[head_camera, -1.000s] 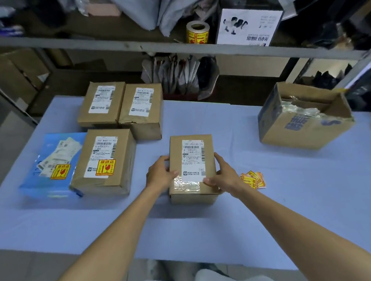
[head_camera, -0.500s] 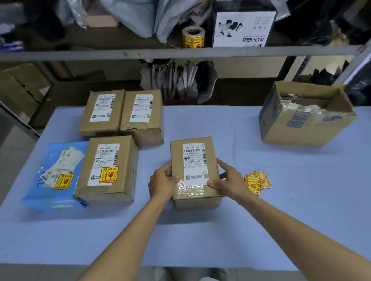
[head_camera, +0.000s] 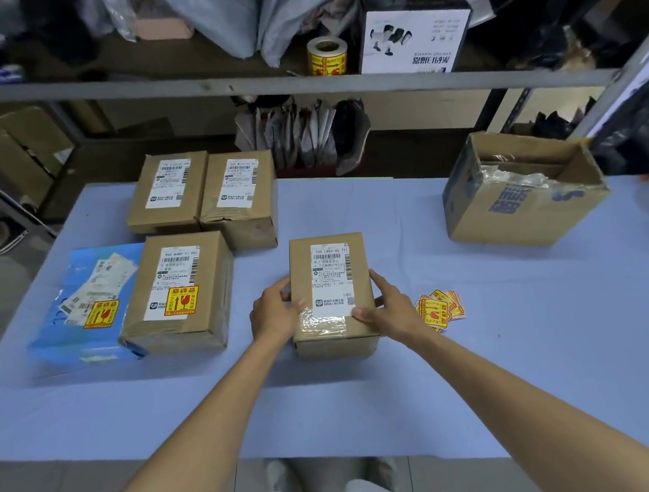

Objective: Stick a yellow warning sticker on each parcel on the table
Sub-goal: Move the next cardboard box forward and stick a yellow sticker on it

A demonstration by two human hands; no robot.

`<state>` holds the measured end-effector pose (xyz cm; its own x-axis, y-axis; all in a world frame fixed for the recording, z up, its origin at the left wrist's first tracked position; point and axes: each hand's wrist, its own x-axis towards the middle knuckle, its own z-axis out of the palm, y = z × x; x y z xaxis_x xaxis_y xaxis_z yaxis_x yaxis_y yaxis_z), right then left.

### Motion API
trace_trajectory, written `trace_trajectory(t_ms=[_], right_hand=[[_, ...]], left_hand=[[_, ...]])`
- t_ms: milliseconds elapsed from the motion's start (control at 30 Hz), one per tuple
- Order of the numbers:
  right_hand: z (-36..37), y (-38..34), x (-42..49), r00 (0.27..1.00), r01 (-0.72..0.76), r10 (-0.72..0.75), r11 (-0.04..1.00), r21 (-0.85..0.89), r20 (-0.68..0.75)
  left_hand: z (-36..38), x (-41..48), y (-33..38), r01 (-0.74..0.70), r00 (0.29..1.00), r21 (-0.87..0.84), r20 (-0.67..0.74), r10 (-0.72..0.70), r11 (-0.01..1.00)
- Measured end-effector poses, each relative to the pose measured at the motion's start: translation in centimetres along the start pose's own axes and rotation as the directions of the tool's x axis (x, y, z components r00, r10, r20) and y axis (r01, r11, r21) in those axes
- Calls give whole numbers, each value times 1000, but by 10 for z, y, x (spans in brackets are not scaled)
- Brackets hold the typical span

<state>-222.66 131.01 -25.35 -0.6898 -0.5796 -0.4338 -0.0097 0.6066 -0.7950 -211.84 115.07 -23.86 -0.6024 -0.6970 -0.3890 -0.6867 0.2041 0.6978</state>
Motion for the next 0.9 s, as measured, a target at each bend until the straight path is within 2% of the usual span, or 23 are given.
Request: trace_trajectory(t_ms=[67, 133, 233, 333, 433, 567, 733, 833, 867, 900], right_hand=[[-4, 7, 0, 1000, 23, -23, 1000, 2, 20], [-9, 19, 0, 999, 37, -38, 999, -40, -39], [-22, 49, 3, 971, -38, -35, 954, -297, -237], [-41, 79, 5, 950, -166, -17, 821, -546, -313], [-53, 95, 9, 963, -229, 45, 660, -715, -267], [-50, 101, 13, 982, -150, -31, 449, -881, -184], [-43, 105, 7, 965, 26, -254, 343, -939, -66], [-49, 103, 6, 963, 66, -268, 309, -949, -20], [-50, 97, 3, 970, 74, -241, 269, -960, 7], [-51, 90, 0, 977, 69, -211, 177, -982, 30]], left_hand=[[2, 0, 0, -1, 1000, 12, 16, 1, 1000], [6, 2, 1, -3, 999, 3, 33, 3, 1000], [11, 3, 1, -8, 1000, -7, 16, 8, 1000], [17, 0, 2, -31, 999, 47, -27, 33, 998], [24, -5, 5, -93, 993, 148, -58, 102, 985], [28, -8, 4, -120, 986, 189, -91, 139, 975], [26, -8, 1, -122, 985, 167, -100, 140, 978], [25, -9, 5, -143, 980, 176, -109, 164, 974], [25, -9, 7, -154, 979, 173, -108, 174, 973], [24, -9, 8, -165, 977, 168, -107, 185, 972]])
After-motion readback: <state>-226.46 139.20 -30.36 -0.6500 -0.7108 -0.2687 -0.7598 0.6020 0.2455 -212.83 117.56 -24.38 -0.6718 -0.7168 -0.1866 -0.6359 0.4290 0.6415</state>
